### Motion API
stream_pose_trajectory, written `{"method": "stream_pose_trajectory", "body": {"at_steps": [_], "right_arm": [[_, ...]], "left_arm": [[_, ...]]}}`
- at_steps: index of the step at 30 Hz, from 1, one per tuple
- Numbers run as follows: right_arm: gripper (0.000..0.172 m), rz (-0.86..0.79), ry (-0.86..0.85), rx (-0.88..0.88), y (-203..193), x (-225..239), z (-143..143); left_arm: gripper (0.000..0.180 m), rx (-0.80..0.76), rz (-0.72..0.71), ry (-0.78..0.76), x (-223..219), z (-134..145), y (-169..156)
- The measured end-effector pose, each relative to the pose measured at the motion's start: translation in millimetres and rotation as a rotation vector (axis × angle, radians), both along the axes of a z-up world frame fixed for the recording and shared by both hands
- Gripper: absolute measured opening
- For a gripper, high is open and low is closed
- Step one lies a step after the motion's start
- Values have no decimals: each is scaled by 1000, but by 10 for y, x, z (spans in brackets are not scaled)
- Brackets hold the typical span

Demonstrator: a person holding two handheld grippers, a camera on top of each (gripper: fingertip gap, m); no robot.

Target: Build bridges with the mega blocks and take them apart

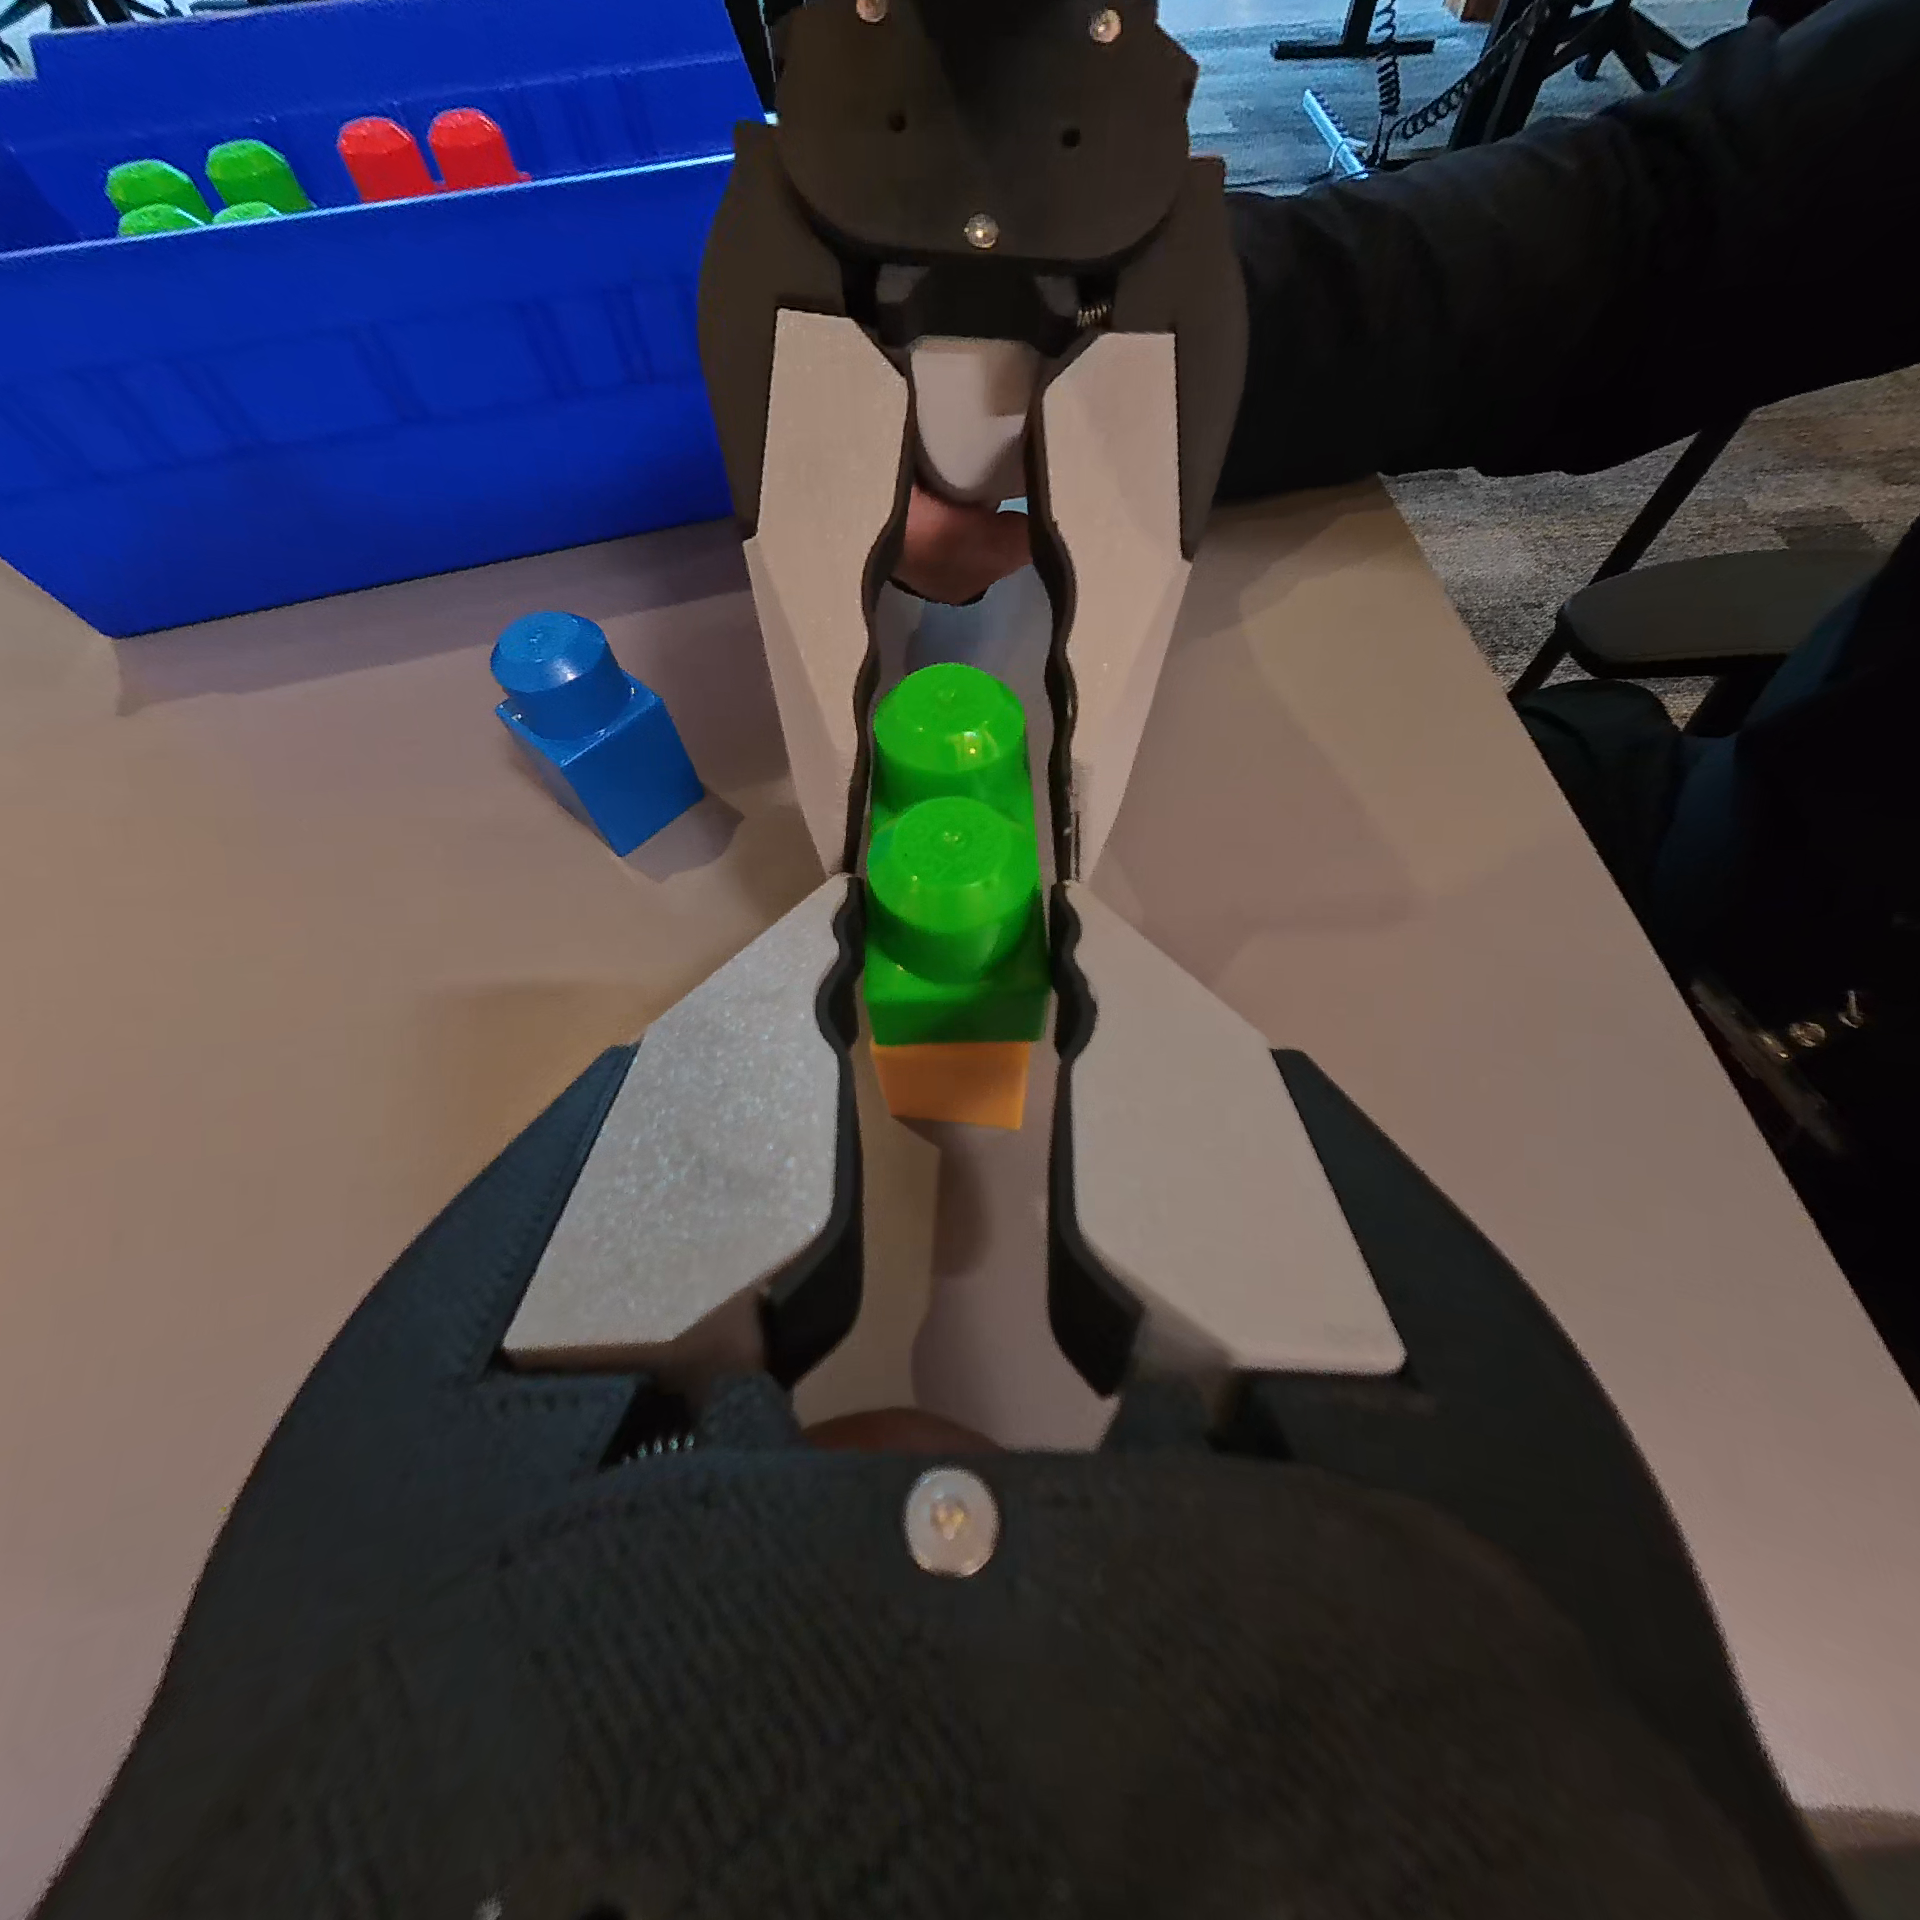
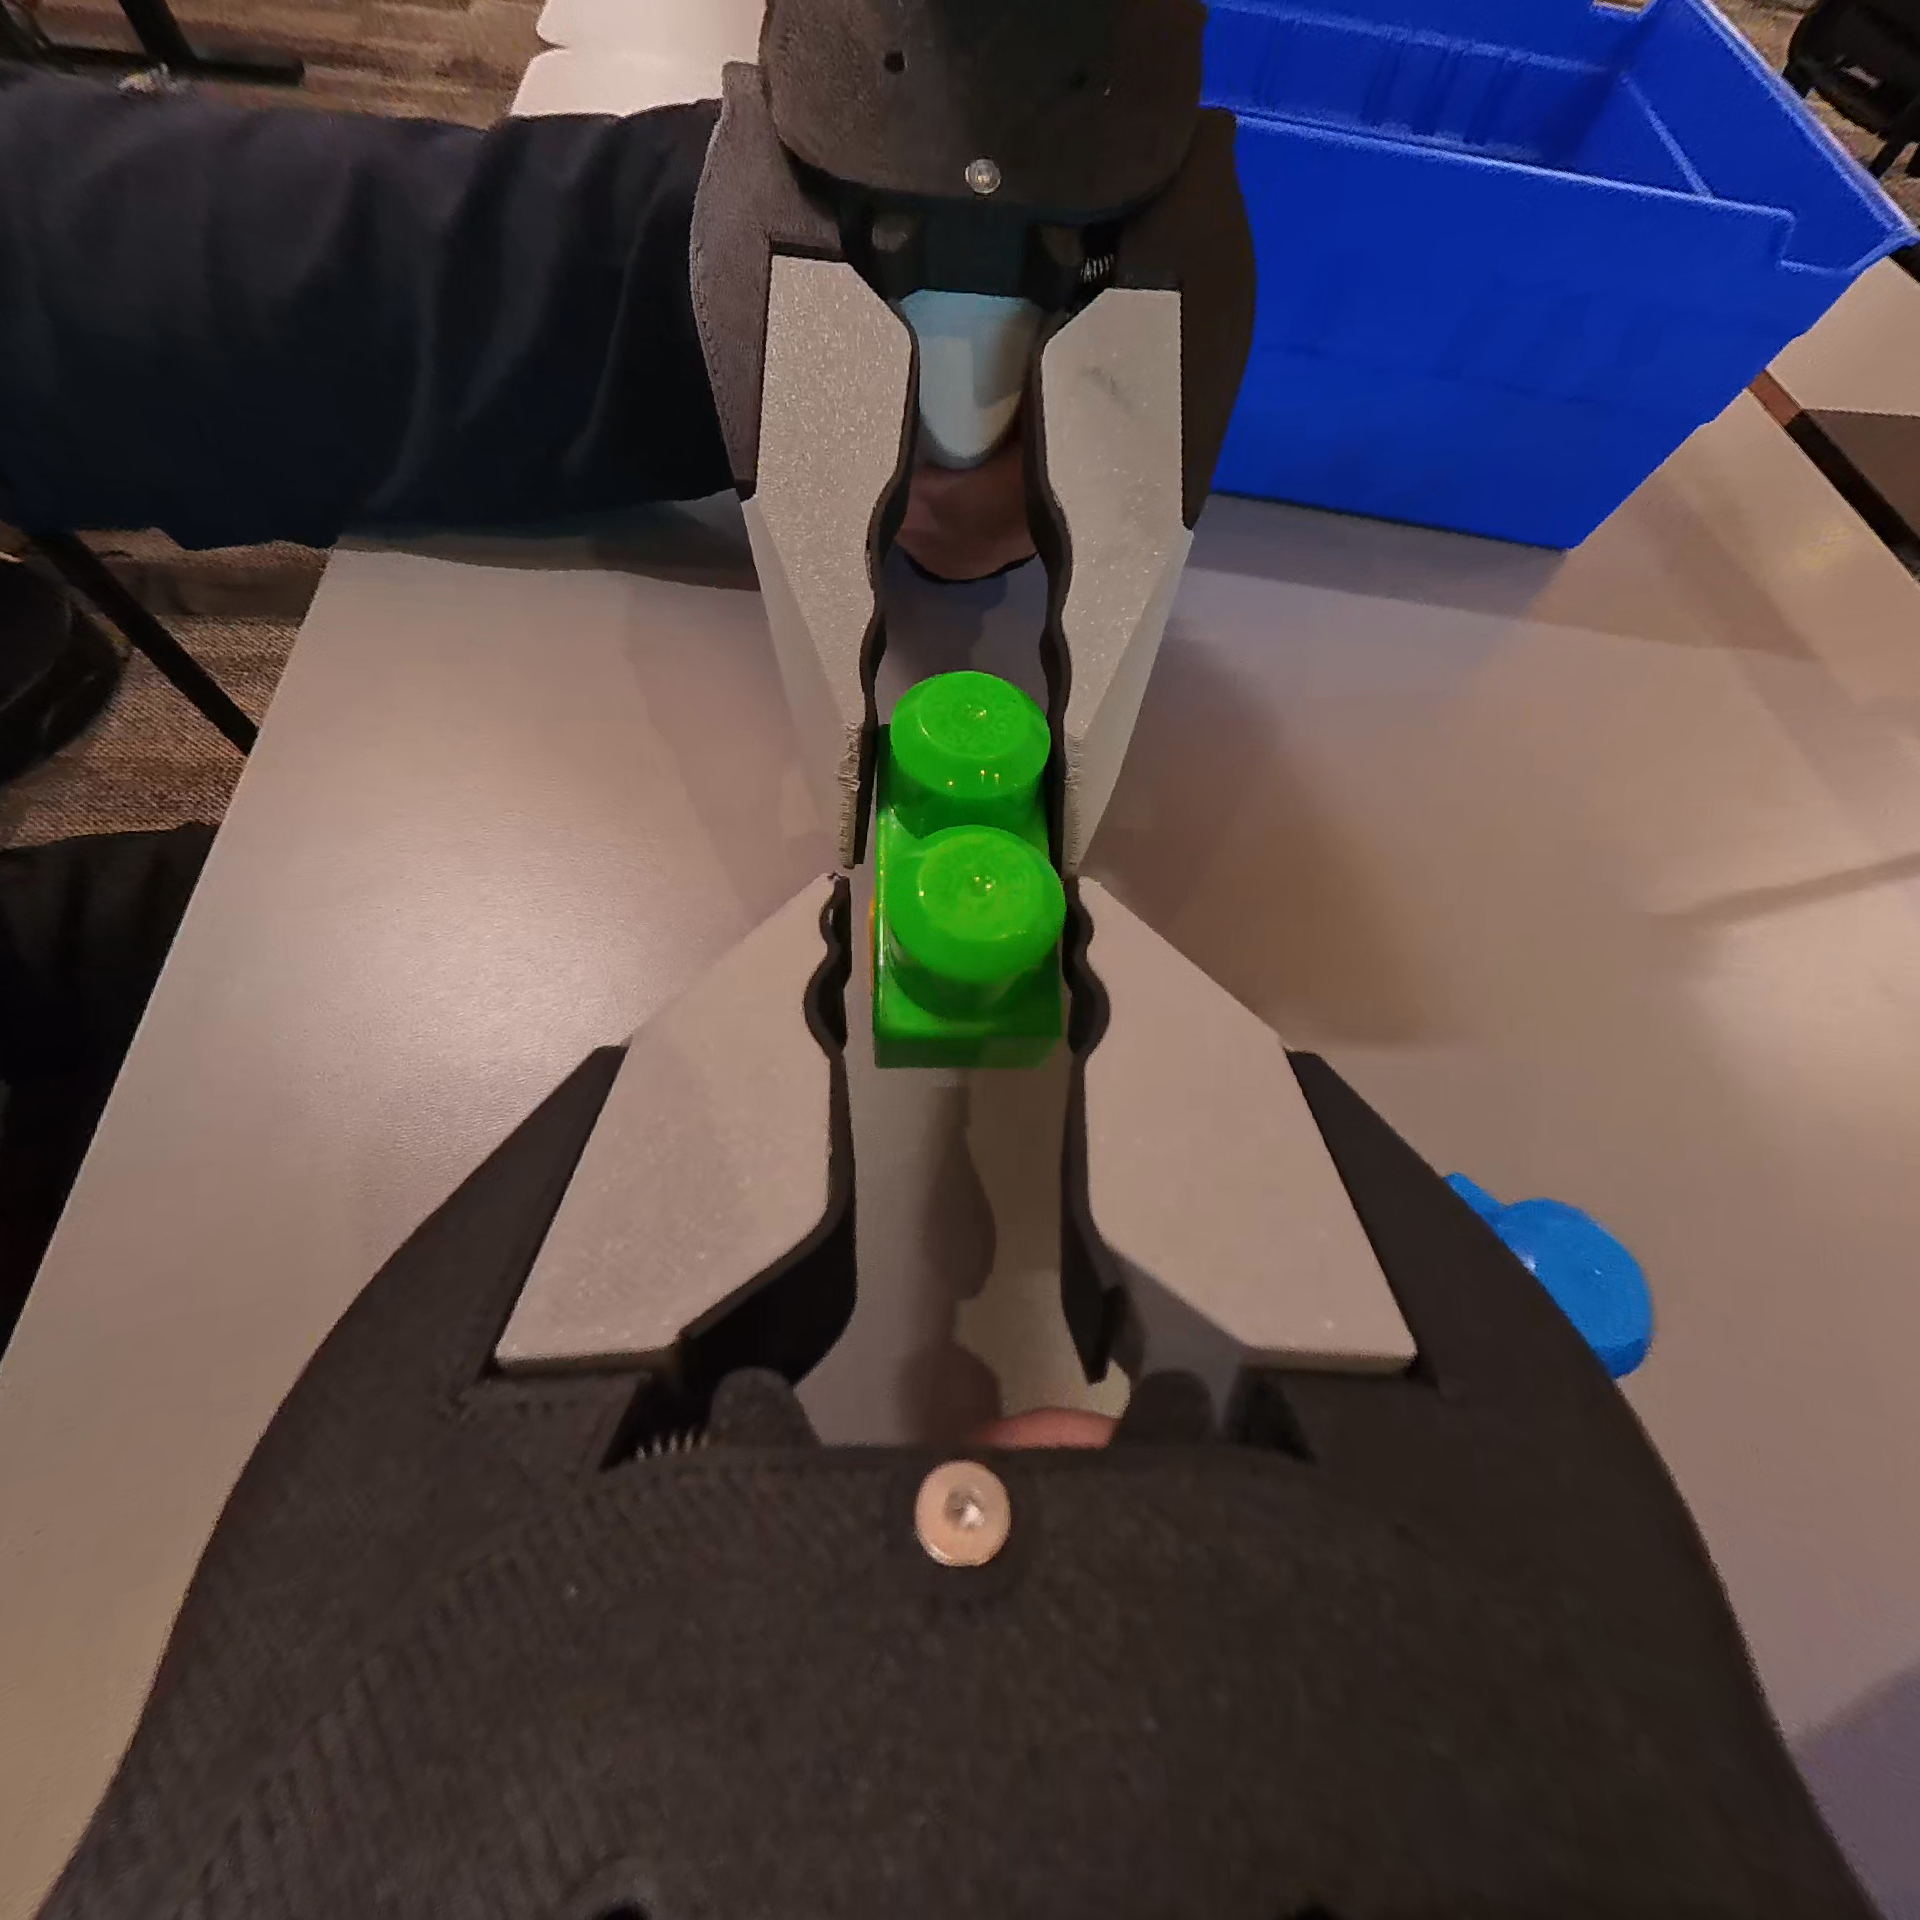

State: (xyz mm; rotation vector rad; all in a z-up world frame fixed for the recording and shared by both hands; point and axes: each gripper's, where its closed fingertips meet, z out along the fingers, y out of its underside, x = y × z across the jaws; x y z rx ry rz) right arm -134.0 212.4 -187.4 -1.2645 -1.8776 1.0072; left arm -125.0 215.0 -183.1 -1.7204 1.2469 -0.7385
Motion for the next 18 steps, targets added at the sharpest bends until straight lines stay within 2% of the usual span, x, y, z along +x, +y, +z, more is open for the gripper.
{"method": "stream_pose_trajectory", "body": {"at_steps": [13,18], "right_arm": [[32,-35,-4,4,45,-21,-2],[32,-50,35,-102,109,23,145]], "left_arm": [[35,-5,20,10,-13,-1,26],[40,32,59,-18,-52,100,79]]}}
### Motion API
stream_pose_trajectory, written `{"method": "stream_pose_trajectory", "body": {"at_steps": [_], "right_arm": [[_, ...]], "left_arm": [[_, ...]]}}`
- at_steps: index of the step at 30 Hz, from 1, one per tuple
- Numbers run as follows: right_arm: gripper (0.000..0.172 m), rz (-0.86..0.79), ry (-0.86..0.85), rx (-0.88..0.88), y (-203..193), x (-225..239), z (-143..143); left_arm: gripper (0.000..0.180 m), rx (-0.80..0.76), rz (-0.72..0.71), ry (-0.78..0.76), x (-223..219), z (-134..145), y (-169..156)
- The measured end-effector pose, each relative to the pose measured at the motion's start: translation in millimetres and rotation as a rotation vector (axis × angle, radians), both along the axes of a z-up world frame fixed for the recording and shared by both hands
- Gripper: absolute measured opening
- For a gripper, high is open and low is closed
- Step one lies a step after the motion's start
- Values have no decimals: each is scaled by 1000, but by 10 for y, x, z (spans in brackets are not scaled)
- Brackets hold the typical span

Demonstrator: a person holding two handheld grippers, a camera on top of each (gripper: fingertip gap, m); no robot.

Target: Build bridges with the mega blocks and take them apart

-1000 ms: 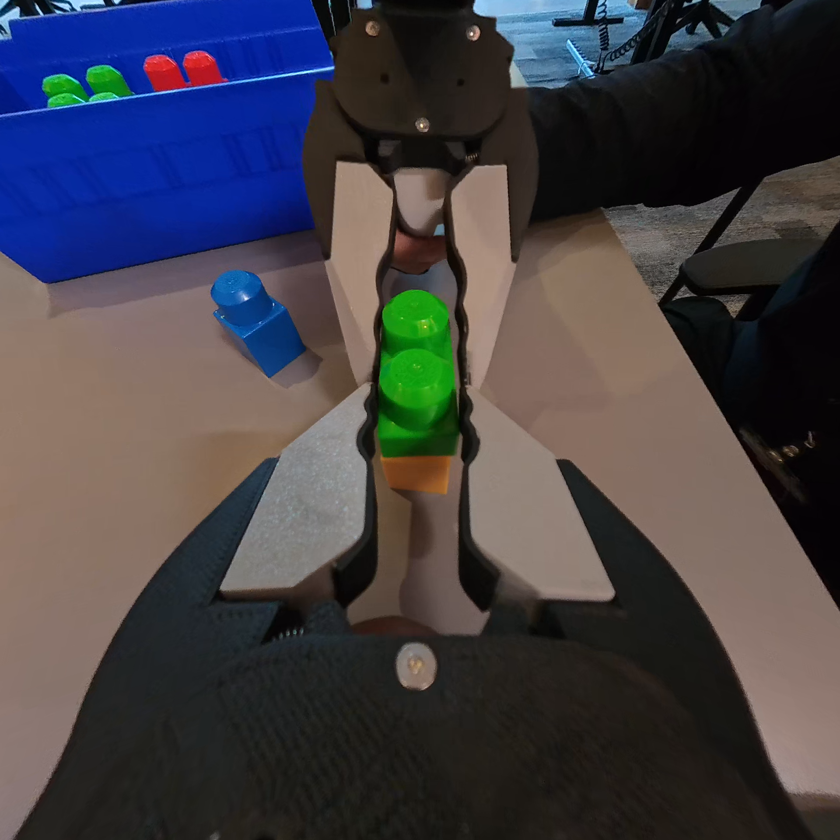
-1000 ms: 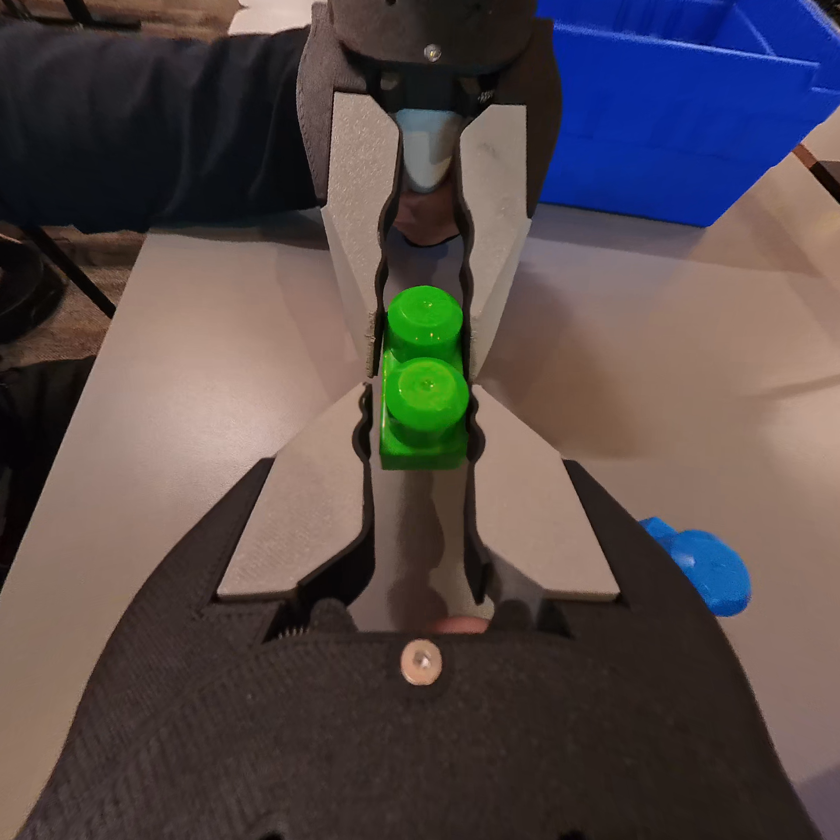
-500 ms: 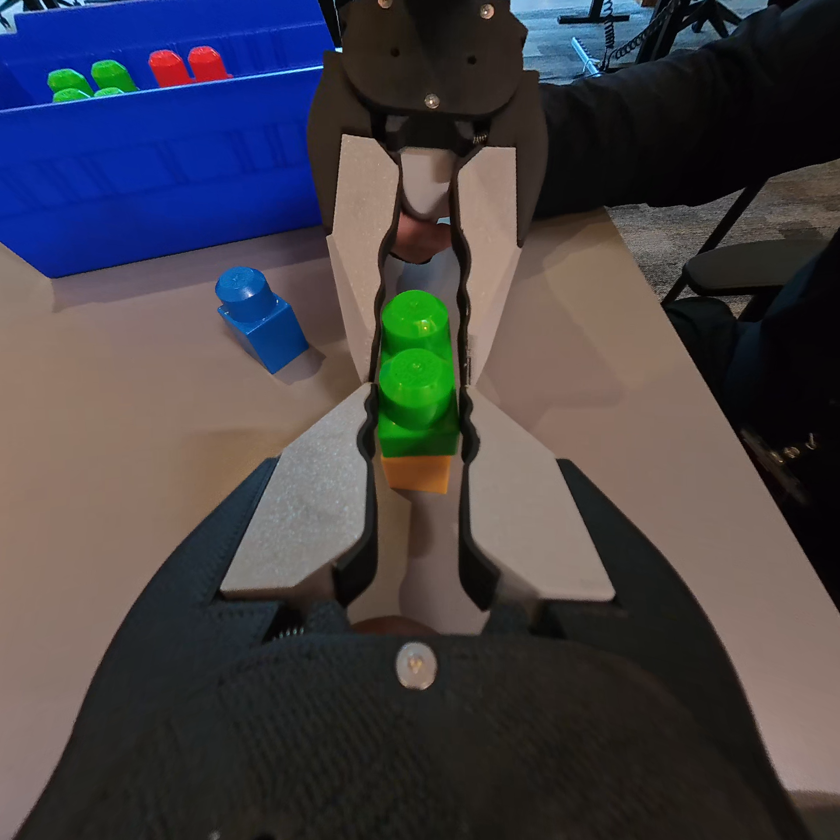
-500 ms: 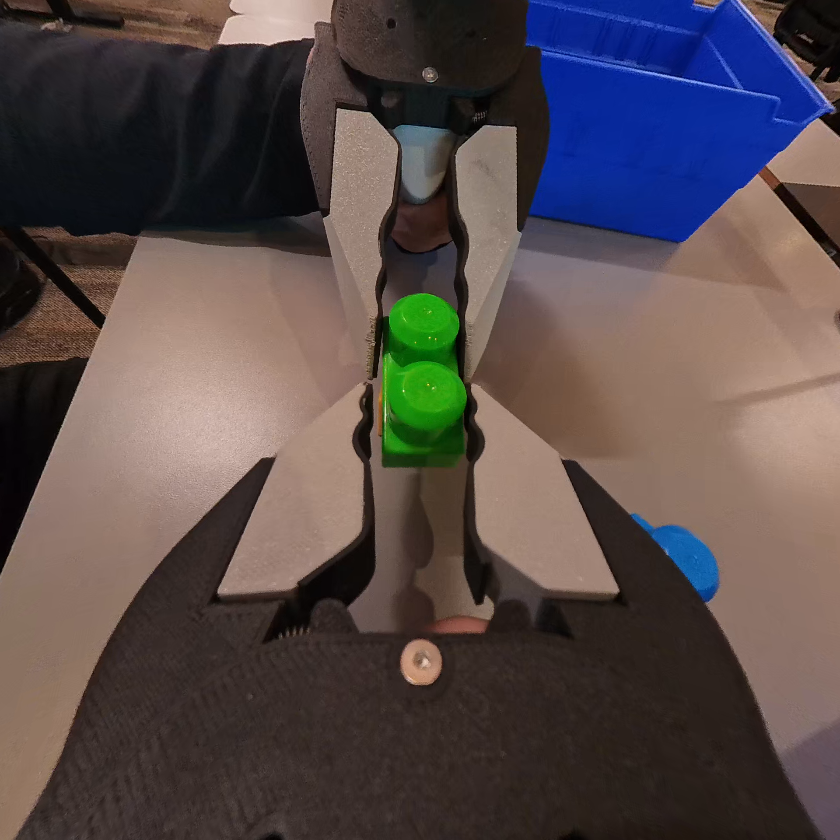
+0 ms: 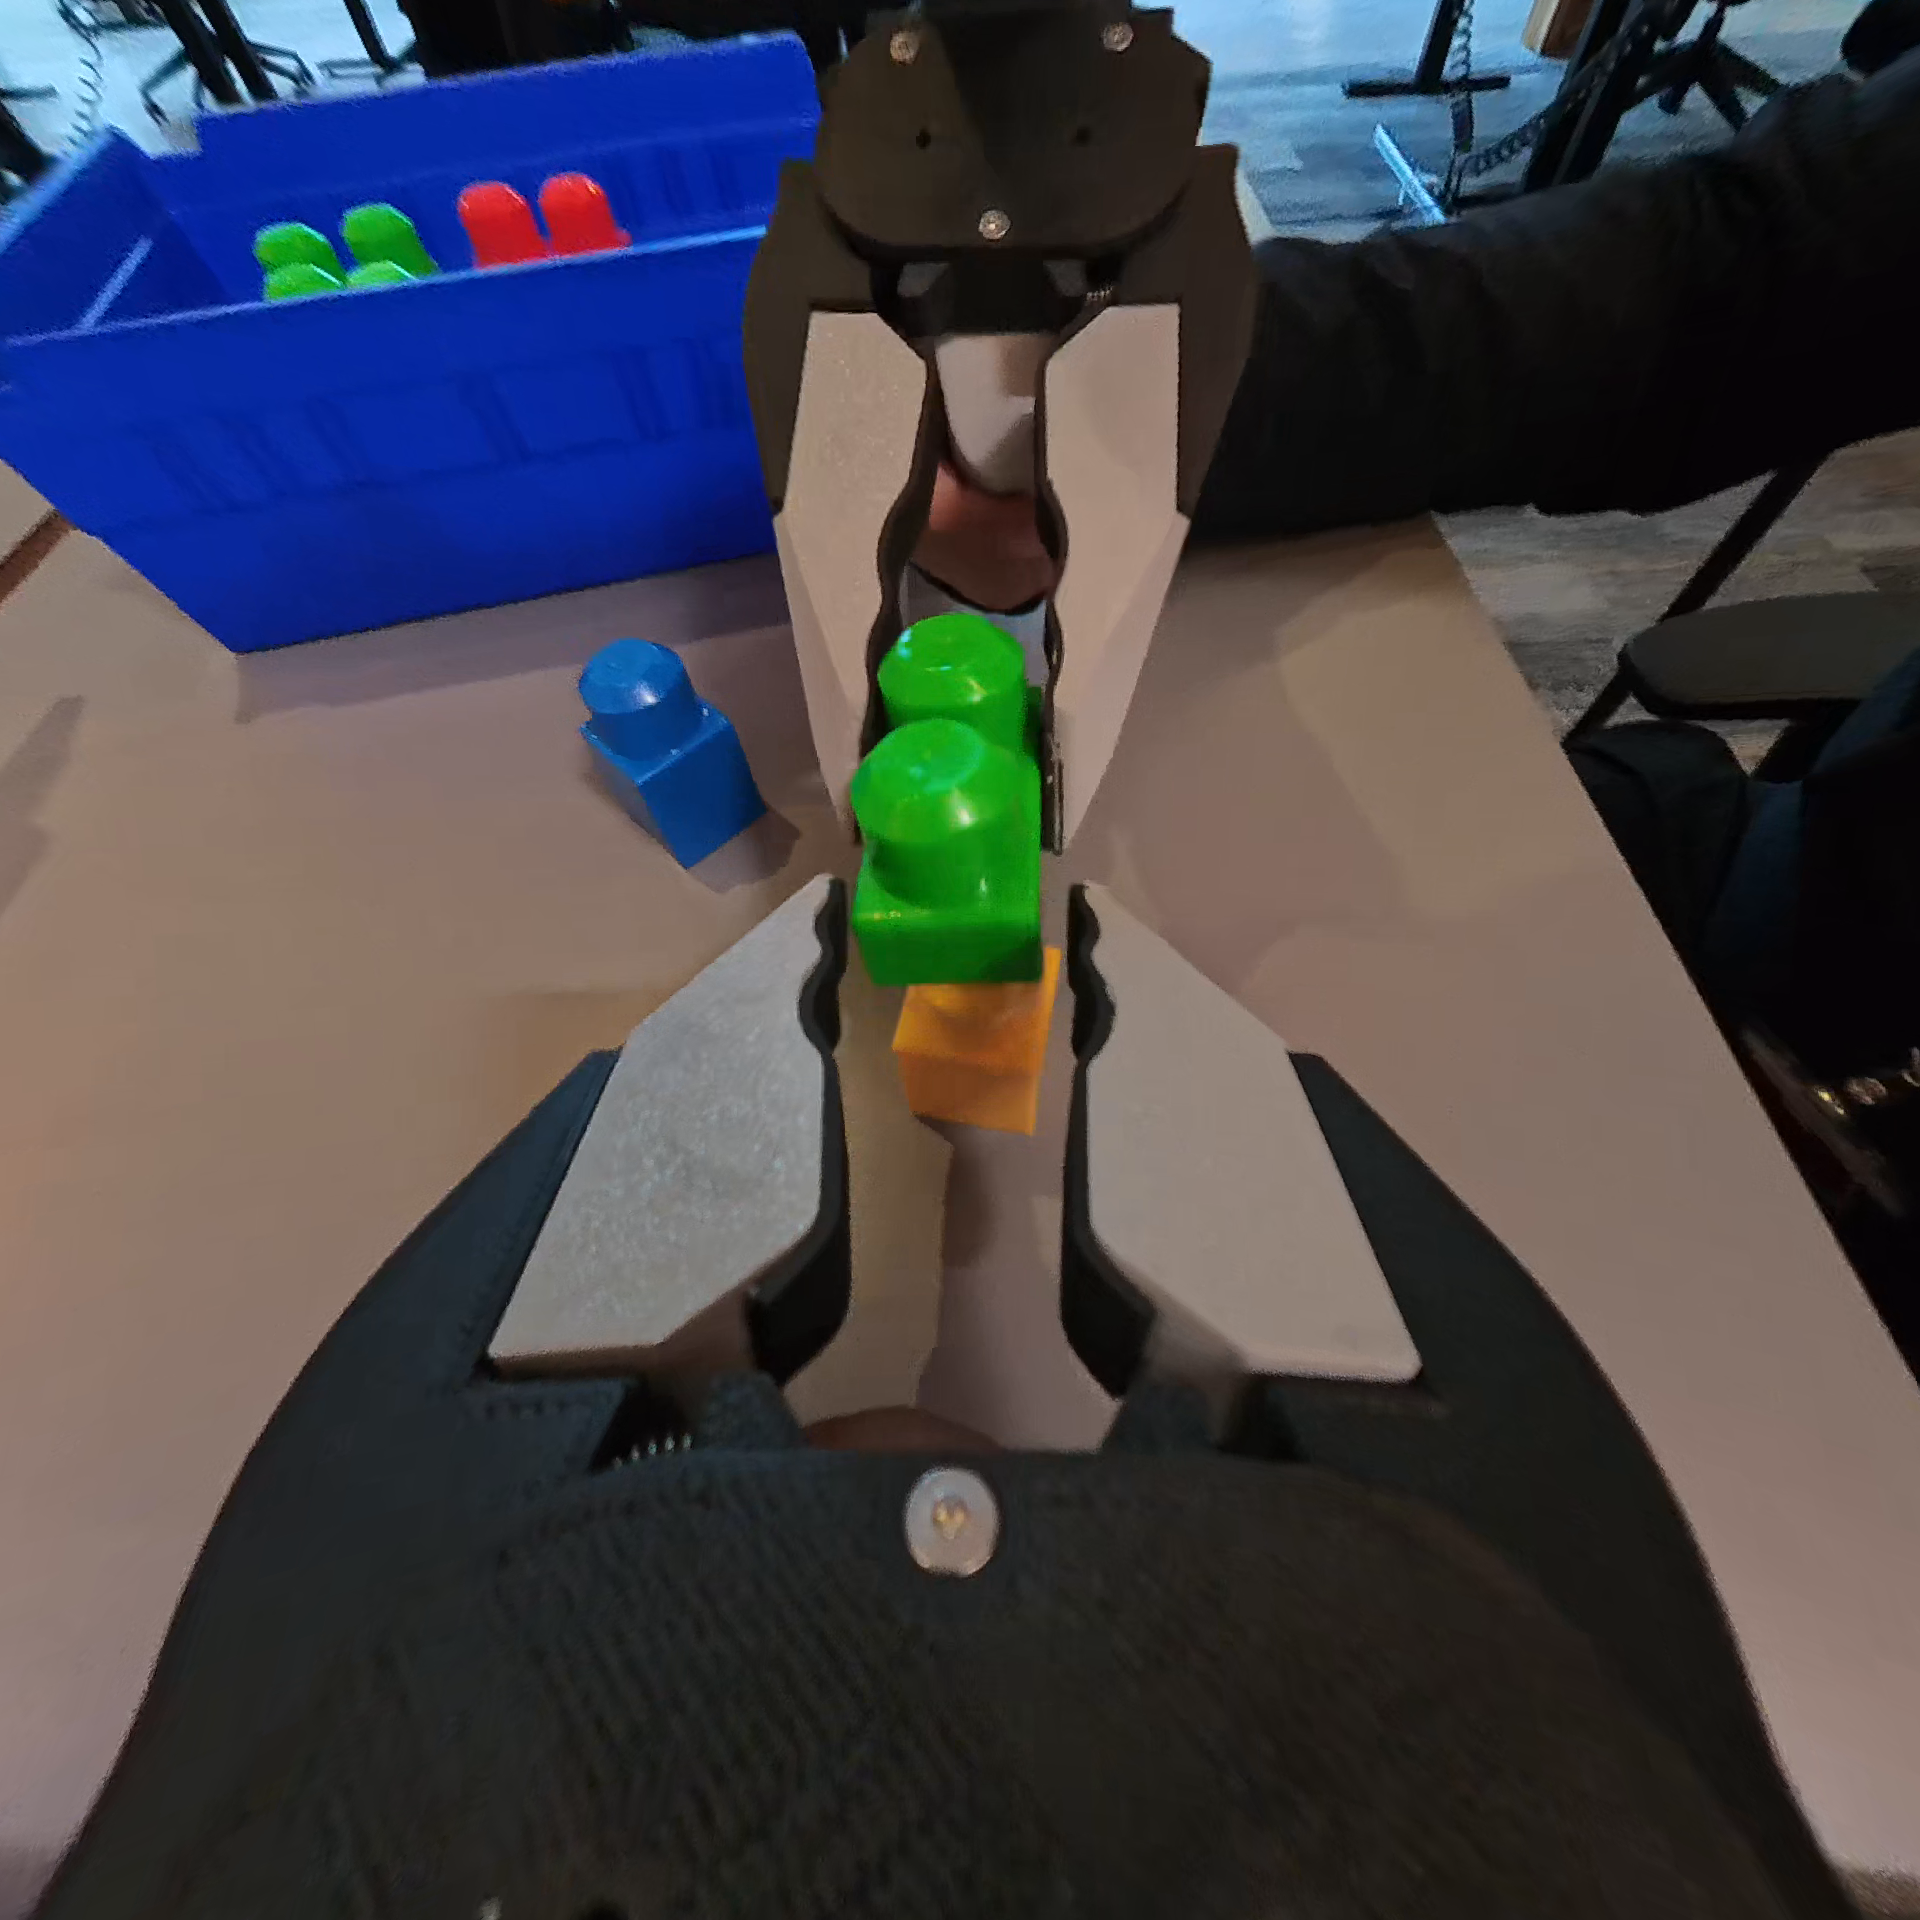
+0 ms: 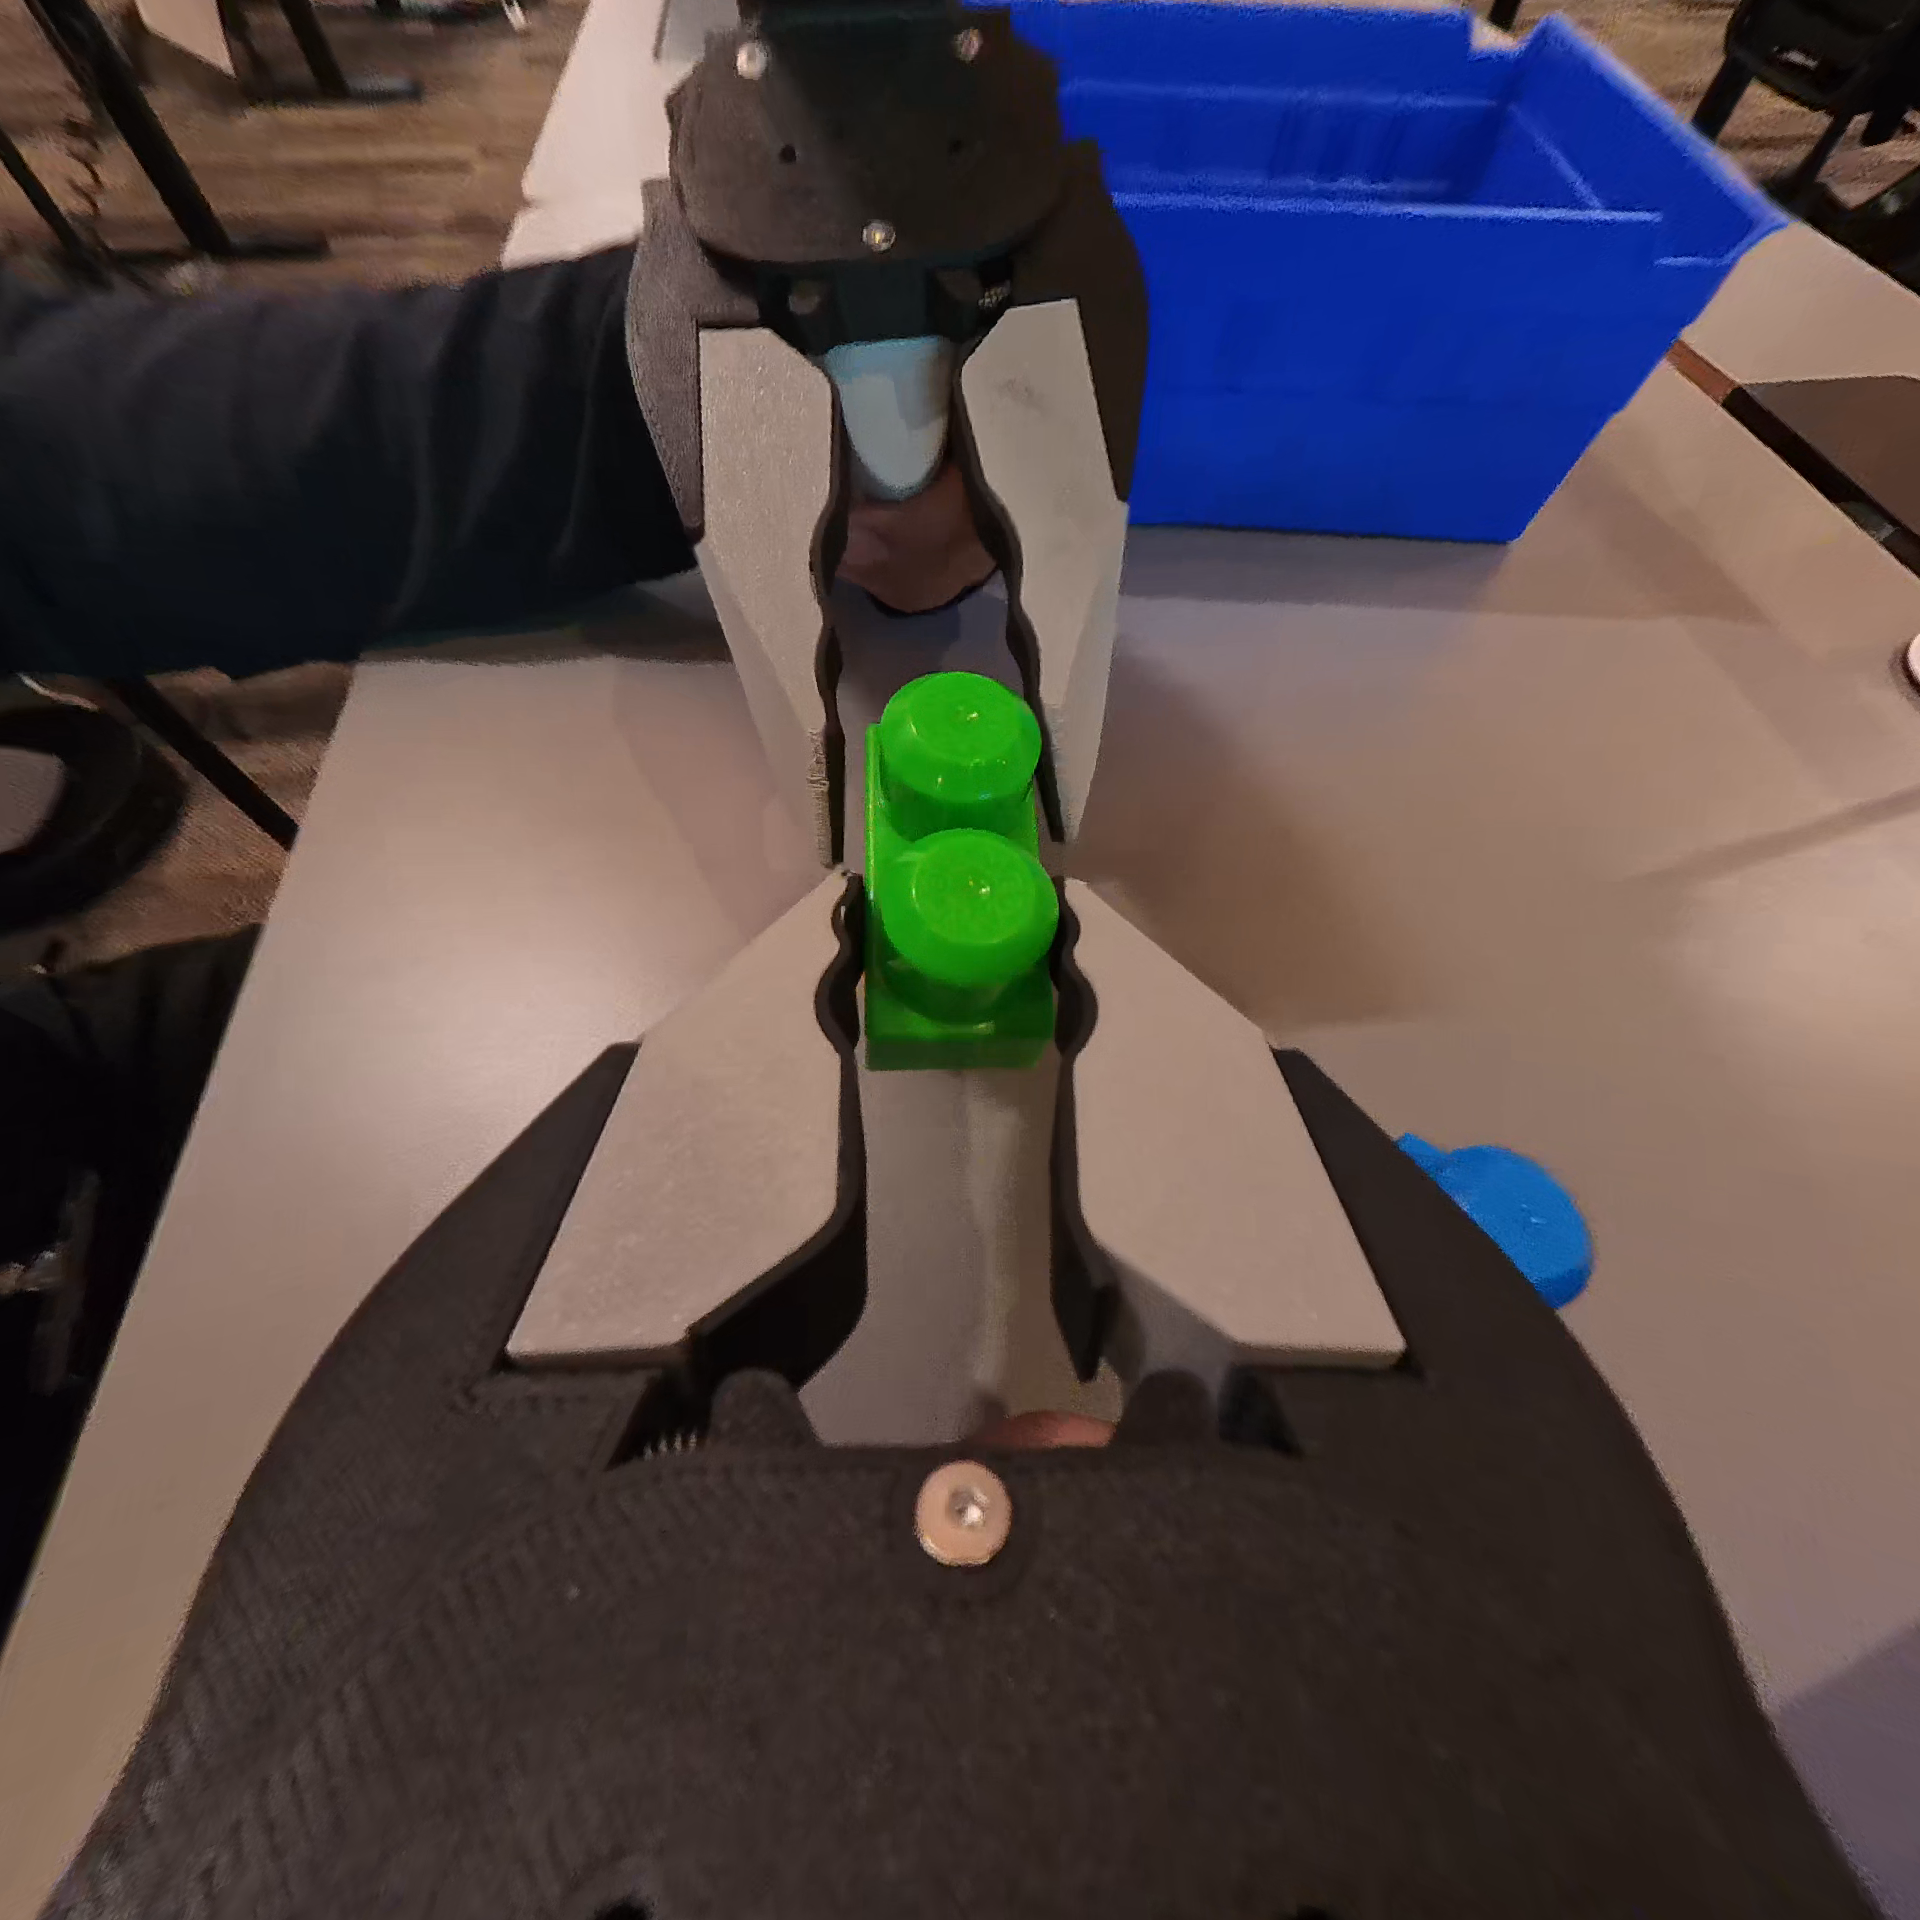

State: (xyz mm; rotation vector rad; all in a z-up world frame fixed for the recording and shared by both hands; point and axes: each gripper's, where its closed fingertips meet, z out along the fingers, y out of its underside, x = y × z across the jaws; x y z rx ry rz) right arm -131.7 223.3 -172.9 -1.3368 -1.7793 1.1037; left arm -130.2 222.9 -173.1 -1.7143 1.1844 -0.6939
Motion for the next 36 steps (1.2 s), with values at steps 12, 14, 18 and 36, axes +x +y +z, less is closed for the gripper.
{"method": "stream_pose_trajectory", "body": {"at_steps": [12,14,18,36], "right_arm": [[32,-55,19,-103,142,51,113],[32,-48,9,-107,120,42,90],[32,-39,-30,-97,86,27,-4],[32,-1,-120,-90,58,133,-96]], "left_arm": [[64,-100,62,208,-102,-441,5],[63,-128,61,229,-79,-555,22],[36,-162,85,247,-70,-635,93],[34,-199,4,147,126,-471,21]]}}
